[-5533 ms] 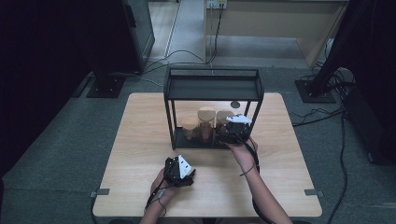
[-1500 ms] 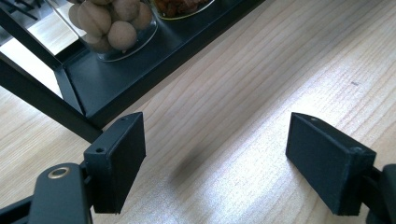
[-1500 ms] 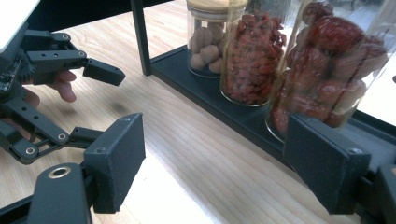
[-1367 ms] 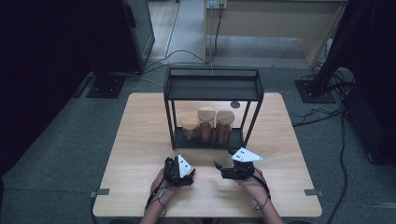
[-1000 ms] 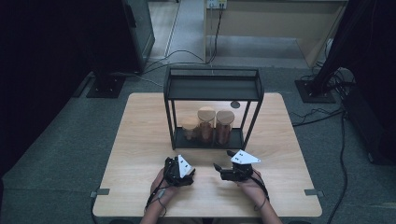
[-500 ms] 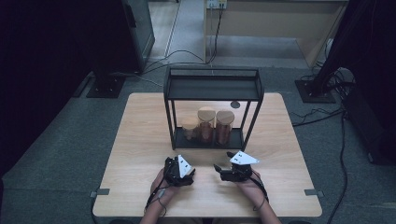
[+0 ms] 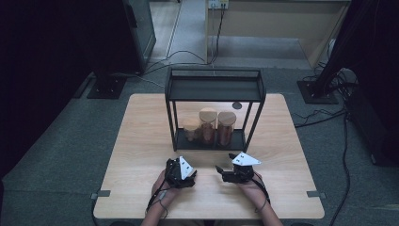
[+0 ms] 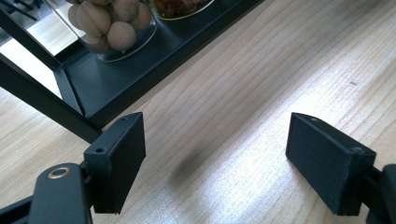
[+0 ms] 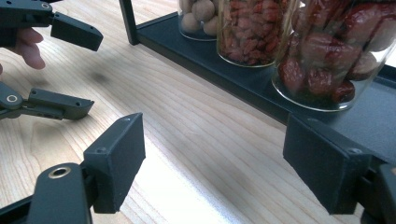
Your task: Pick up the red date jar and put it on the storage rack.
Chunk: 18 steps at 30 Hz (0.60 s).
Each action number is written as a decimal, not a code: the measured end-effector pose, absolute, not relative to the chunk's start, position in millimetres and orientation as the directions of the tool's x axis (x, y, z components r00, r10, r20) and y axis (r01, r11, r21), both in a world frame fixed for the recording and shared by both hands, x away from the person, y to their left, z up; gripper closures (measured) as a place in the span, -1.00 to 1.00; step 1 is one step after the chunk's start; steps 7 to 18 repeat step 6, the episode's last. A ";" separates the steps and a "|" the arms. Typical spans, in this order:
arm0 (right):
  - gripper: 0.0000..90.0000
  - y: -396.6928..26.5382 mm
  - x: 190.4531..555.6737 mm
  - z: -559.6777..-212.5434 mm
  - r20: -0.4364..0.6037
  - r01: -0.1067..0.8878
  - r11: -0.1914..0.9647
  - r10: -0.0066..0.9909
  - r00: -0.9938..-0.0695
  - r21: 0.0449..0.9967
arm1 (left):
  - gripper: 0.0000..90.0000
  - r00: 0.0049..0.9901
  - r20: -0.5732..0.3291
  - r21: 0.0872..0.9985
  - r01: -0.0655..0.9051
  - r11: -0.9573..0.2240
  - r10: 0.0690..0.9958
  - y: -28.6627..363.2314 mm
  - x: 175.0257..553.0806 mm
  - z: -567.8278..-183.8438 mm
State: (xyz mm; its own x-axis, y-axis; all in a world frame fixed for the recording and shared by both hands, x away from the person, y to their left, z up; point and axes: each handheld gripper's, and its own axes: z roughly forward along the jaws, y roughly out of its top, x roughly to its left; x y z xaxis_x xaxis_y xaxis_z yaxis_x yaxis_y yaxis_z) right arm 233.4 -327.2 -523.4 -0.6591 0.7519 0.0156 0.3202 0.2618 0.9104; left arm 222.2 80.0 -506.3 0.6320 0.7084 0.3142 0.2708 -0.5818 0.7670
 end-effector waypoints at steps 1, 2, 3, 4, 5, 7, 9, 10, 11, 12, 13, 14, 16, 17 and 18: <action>-0.54 -327.2 233.7 -523.3 0.018 0.322 0.261 0.752 -0.659 0.910 | -0.56 0.633 0.315 0.766 0.271 -0.583 0.707 80.1 222.2 -506.0; -0.54 -327.1 233.7 -523.2 0.018 0.323 0.261 0.753 -0.658 0.910 | -0.56 0.632 0.317 0.766 0.270 -0.584 0.708 80.1 222.1 -506.1; -0.54 -326.9 233.7 -523.1 0.018 0.324 0.261 0.753 -0.658 0.909 | -0.56 0.631 0.313 0.767 0.272 -0.581 0.709 80.4 222.3 -506.2; -0.54 -326.7 234.0 -522.8 0.017 0.325 0.263 0.753 -0.658 0.908 | -0.56 0.633 0.308 0.767 0.277 -0.579 0.711 80.8 222.7 -505.7; -0.54 -326.2 234.2 -522.3 0.018 0.329 0.264 0.754 -0.656 0.907 | -0.56 0.633 0.305 0.768 0.279 -0.577 0.711 81.2 223.1 -505.5; -0.54 -325.8 234.6 -521.9 0.018 0.331 0.266 0.755 -0.655 0.905 | -0.56 0.634 0.303 0.768 0.280 -0.576 0.712 81.5 223.4 -505.3; -0.54 -325.8 234.6 -521.9 0.018 0.331 0.266 0.755 -0.655 0.905 | -0.56 0.634 0.303 0.768 0.280 -0.576 0.712 81.5 223.4 -505.3; -0.54 -325.8 234.6 -521.9 0.018 0.331 0.266 0.755 -0.655 0.905 | -0.56 0.634 0.303 0.768 0.280 -0.576 0.712 81.5 223.4 -505.3; -0.54 -325.8 234.6 -521.9 0.018 0.331 0.266 0.755 -0.655 0.905 | -0.56 0.634 0.303 0.768 0.280 -0.576 0.712 81.5 223.4 -505.3; -0.54 -325.8 234.6 -521.9 0.018 0.331 0.266 0.755 -0.655 0.905 | -0.56 0.634 0.303 0.768 0.280 -0.576 0.712 81.5 223.4 -505.3; -0.54 -325.8 234.6 -521.9 0.018 0.331 0.266 0.755 -0.655 0.905 | -0.56 0.634 0.303 0.768 0.280 -0.576 0.712 81.5 223.4 -505.3; -0.54 -325.8 234.6 -521.9 0.018 0.331 0.266 0.755 -0.655 0.905 | -0.56 0.634 0.303 0.768 0.280 -0.576 0.712 81.5 223.4 -505.3; -0.54 -325.8 234.6 -521.9 0.018 0.331 0.266 0.755 -0.655 0.905 | -0.56 0.634 0.303 0.768 0.280 -0.576 0.712 81.5 223.4 -505.3; -0.54 -325.8 234.6 -521.9 0.018 0.331 0.266 0.755 -0.655 0.905 | -0.56 0.634 0.303 0.768 0.280 -0.576 0.712 81.5 223.4 -505.3; -0.54 -325.8 234.6 -521.9 0.018 0.331 0.266 0.755 -0.655 0.905 | -0.56 0.634 0.303 0.768 0.280 -0.576 0.712 81.5 223.4 -505.3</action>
